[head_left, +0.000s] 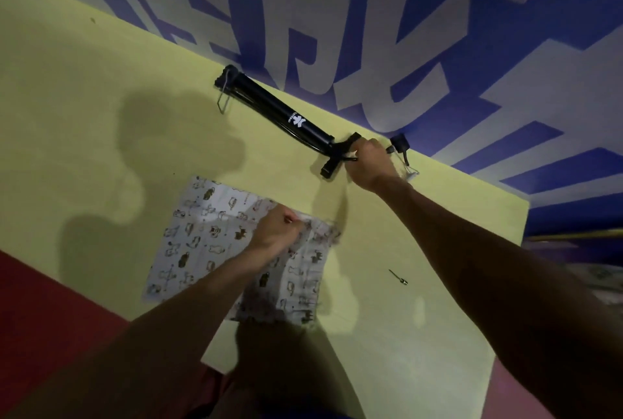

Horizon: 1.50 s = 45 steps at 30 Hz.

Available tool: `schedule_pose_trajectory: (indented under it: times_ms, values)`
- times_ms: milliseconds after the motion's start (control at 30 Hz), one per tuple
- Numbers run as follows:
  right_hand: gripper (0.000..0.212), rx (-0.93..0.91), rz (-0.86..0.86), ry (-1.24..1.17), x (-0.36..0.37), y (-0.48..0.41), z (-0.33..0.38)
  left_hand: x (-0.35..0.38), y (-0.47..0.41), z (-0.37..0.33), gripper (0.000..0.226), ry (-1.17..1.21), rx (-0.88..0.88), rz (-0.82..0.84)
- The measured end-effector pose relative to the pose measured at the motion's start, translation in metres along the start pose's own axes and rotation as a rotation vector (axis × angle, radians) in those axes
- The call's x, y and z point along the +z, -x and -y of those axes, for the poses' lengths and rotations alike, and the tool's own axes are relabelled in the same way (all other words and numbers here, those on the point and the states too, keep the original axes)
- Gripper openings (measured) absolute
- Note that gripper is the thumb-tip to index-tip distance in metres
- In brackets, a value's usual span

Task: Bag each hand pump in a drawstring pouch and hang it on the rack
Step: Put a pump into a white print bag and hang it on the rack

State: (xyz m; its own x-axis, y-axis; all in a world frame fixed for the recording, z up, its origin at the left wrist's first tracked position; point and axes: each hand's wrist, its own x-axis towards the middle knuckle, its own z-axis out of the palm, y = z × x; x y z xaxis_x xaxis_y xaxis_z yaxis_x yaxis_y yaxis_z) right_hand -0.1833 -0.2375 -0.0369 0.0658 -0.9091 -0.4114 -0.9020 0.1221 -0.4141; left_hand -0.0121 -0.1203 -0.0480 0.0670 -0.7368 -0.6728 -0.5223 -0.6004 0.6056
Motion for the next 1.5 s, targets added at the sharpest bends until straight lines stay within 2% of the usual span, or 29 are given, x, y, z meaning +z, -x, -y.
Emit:
schedule_pose_trajectory:
  times_ms: [67, 133, 200, 300, 400, 467, 533, 700, 867, 933, 1033, 1100, 1133, 1167, 1267, 1367, 1500]
  values:
    - [0.043, 0.023, 0.005, 0.003, 0.003, 0.016, -0.021, 0.014, 0.004, 0.001, 0.027, -0.17, 0.027, 0.099]
    - [0.041, 0.075, -0.002, -0.03, 0.004, 0.038, -0.046, 0.034, 0.012, 0.006, 0.034, -0.293, 0.054, 0.194]
    - [0.038, 0.103, 0.029, -0.035, 0.009, 0.051, -0.058, 0.04, 0.016, 0.015, 0.032, -0.371, 0.039, 0.168]
    - [0.036, 0.144, 0.11, 0.021, 0.018, 0.086, -0.082, 0.058, 0.029, 0.018, 0.028, -0.475, 0.114, 0.09]
    - [0.048, 0.163, 0.212, 0.086, 0.032, 0.117, -0.1, 0.062, 0.037, 0.016, 0.021, -0.537, 0.157, 0.049]
    - [0.057, 0.178, 0.21, 0.113, 0.041, 0.135, -0.109, 0.062, 0.042, 0.017, 0.01, -0.546, 0.147, 0.043]
    - [0.059, 0.15, 0.182, 0.163, 0.048, 0.144, -0.114, 0.062, 0.042, 0.017, 0.01, -0.525, 0.15, 0.038]
    - [0.044, 0.115, 0.122, 0.196, 0.06, 0.163, -0.116, 0.056, 0.055, 0.019, 0.012, -0.451, 0.132, 0.028]
    - [0.039, 0.122, 0.137, 0.208, 0.066, 0.177, -0.118, 0.052, 0.069, 0.02, 0.013, -0.308, 0.107, 0.055]
    - [0.034, 0.099, 0.182, 0.097, 0.06, 0.179, -0.11, 0.046, 0.074, 0.018, 0.021, -0.253, 0.125, 0.054]
    - [0.009, 0.048, 0.26, -0.242, 0.04, 0.175, -0.084, 0.034, 0.078, 0.012, 0.028, -0.147, 0.147, 0.068]
    - [0.016, -0.022, 0.231, -0.444, 0.022, 0.169, -0.063, 0.025, 0.083, 0.003, 0.027, -0.092, 0.168, 0.075]
    - [0.012, -0.054, 0.225, -0.457, 0.009, 0.168, -0.048, 0.018, 0.085, -0.003, 0.026, -0.072, 0.198, 0.065]
    - [0.007, -0.08, 0.253, -0.46, 0.001, 0.168, -0.037, 0.015, 0.088, -0.007, 0.024, -0.054, 0.222, 0.061]
    - [0.009, -0.192, 0.329, -0.296, -0.025, 0.166, 0.002, -0.003, 0.097, -0.022, 0.017, 0.008, 0.294, 0.031]
    - [0.009, -0.266, 0.293, -0.122, -0.035, 0.162, 0.029, -0.019, 0.101, -0.031, 0.012, 0.079, 0.311, -0.005]
    - [0.015, -0.329, 0.306, -0.065, -0.04, 0.158, 0.065, -0.05, 0.103, -0.037, 0.011, 0.172, 0.287, -0.11]
